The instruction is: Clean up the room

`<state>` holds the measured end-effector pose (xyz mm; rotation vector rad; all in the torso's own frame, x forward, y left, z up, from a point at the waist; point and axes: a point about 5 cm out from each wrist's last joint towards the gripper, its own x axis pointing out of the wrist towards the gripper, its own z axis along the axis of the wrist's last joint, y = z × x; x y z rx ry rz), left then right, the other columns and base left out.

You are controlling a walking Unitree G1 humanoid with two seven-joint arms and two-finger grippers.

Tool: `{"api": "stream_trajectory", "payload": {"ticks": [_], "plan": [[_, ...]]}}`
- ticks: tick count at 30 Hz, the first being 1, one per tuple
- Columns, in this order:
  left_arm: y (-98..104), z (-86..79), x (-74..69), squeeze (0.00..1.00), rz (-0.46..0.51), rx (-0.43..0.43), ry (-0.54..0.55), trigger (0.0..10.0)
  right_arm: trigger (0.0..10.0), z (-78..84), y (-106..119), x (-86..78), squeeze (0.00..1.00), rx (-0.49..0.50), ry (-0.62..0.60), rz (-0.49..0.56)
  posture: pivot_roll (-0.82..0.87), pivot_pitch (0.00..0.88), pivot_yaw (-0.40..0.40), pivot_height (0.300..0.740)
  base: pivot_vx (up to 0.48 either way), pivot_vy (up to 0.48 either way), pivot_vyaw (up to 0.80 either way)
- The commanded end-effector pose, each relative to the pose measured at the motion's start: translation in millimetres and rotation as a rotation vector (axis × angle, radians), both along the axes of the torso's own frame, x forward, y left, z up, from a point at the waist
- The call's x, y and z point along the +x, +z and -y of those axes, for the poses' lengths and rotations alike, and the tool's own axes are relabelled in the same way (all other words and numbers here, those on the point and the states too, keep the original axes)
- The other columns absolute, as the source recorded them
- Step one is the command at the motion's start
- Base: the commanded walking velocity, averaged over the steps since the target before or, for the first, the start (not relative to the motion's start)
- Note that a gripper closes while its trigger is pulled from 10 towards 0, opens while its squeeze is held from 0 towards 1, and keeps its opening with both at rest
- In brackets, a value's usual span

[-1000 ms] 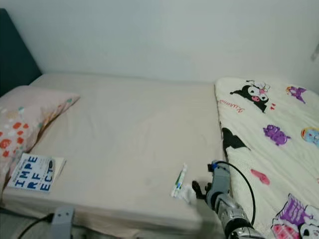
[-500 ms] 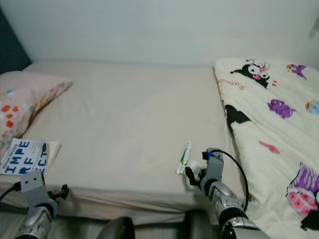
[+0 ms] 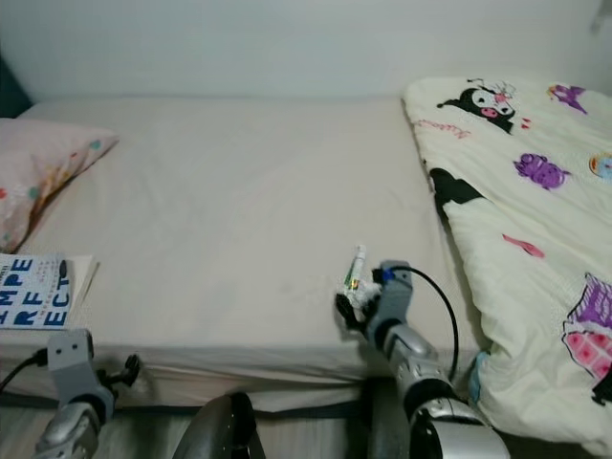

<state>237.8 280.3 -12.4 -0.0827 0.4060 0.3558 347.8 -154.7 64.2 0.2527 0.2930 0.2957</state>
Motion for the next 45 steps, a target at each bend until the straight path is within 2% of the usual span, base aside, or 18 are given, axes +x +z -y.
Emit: {"api": "stream_trajectory", "payload": {"ticks": [1, 6, 8, 13, 14, 18, 23, 24, 26, 28, 30, 33, 38, 39, 40, 42, 43, 45], "plan": [[-11, 4.9, -12.6, 0.0, -0.044, -0.004, -0.019, 10.0, 10.0, -4.2, -2, -0.4, 0.0, -0.044, -0.006, -0.01, 0.04, 0.194, 0.06, 0.495, 0.0, 0.0, 0.0], [-15, 4.6, -19.8, 0.0, -0.061, 0.001, -0.041, 10.0, 10.0, -4.0, -1, 3.0, 0.0, -0.048, -0.059, -0.035, 0.06, 0.212, 0.065, 0.491, 0.0, 0.0, 0.0], [-16, 2.7, -23.3, 0.0, -0.067, 0.006, -0.051, 10.0, 10.0, -4.7, -6, 3.0, 0.0, -0.099, -0.091, -0.101, 0.07, 0.224, 0.07, 0.491, 0.0, 0.0, 0.0], [-17, 1.8, -25.0, 0.0, -0.067, 0.011, -0.059, 10.0, 10.0, -6.4, -9, 1.7, 0.0, -0.137, -0.084, -0.119, 0.08, 0.23, 0.07, 0.491, 0.0, 0.0, 0.0], [-16, 0.7, -26.1, 0.0, -0.064, 0.016, -0.063, 10.0, 10.0, -12.3, -6, 3.2, 0.0, -0.098, -0.065, -0.102, 0.09, 0.244, 0.07, 0.491, 0.0, 0.0, 0.0], [-16, -0.1, -27.1, 0.0, -0.061, 0.025, -0.075, 10.0, 10.0, -18.0, 1, 7.1, 0.0, -0.031, -0.058, -0.071, 0.1, 0.252, 0.072, 0.491, 0.0, 0.0, 0.0], [-16, 0.1, -28.7, 0.0, -0.059, 0.031, -0.09, 10.0, 10.0, -16.6, 8, 11.8, 0.0, 0.022, -0.106, -0.059, 0.1, 0.263, 0.073, 0.491, 0.0, 0.0, 0.0], [-17, 0.8, -30.2, 0.0, -0.058, 0.035, -0.101, 10.0, 10.0, -13.6, 11, 15.5, 0.0, 0.047, -0.164, -0.079, 0.11, 0.271, 0.074, 0.491, 0.0, 0.0, 0.0], [-17, 1.1, -30.7, 0.0, -0.058, 0.035, -0.104, 10.0, 10.0, -13.8, 10, 15.3, 0.0, 0.045, -0.175, -0.101, 0.11, 0.271, 0.074, 0.491, 0.0, 0.0, 0.0], [-18, 1.6, -31.8, 0.0, -0.061, 0.037, -0.11, 10.0, 10.0, -14.3, 5, 13.2, 0.0, -0.014, -0.184, -0.147, 0.11, 0.276, 0.075, 0.491, 0.0, 0.0, 0.0], [-18, 1.6, -31.8, 0.0, -0.061, 0.037, -0.11, 10.0, 10.0, -14.3, 5, 13.2, 0.0, -0.014, -0.184, -0.147, 0.11, 0.276, 0.075, 0.491, 0.0, 0.0, 0.0], [-19, 2.6, -34.3, 0.0, -0.067, 0.037, -0.117, 10.0, 10.0, -15.4, -1, 10.7, 0.0, -0.078, -0.204, -0.195, 0.11, 0.285, 0.074, 0.491, 0.0, 0.0, 0.0], [-20, 3.8, -35.6, 0.0, -0.066, 0.038, -0.122, 10.0, 10.0, -15.4, 1, 12.3, 0.0, -0.125, -0.209, -0.197, 0.11, 0.289, 0.074, 0.491, 0.0, 0.0, 0.0], [-20, 4.5, -36.1, 0.0, -0.067, 0.037, -0.125, 10.0, 10.0, -14.9, 3, 13.8, 0.0, -0.163, -0.211, -0.189, 0.11, 0.294, 0.073, 0.491, 0.0, 0.0, 0.0], [-21, 5.1, -37.5, 0.0, -0.072, 0.036, -0.127, 10.0, 1.9, -15.8, 8, 17.1, 0.0, -0.2, -0.205, -0.165, 0.11, 0.3, 0.071, 0.491, 0.0, 0.0, 0.0], [-22, 5.5, -38.6, 0.0, -0.075, 0.035, -0.128, 10.0, 1.9, -16.5, 12, 19.5, 0.0, -0.225, -0.2, -0.147, 0.11, 0.3, 0.071, 0.491, 0.0, 0.0, 0.0], [-23, 5.7, -39.6, 0.0, -0.078, 0.034, -0.129, 10.0, 0.0, -17.9, 16, 22.0, 0.0, -0.245, -0.195, -0.134, 0.11, 0.301, 0.07, 0.491, 0.0, 0.0, 0.0], [-23, 6.1, -40.0, 0.0, -0.079, 0.034, -0.13, 10.0, 0.0, -18.4, 17, 22.7, 0.0, -0.25, -0.196, -0.138, 0.11, 0.303, 0.067, 0.491, 0.0, 0.0, 0.0]]}}
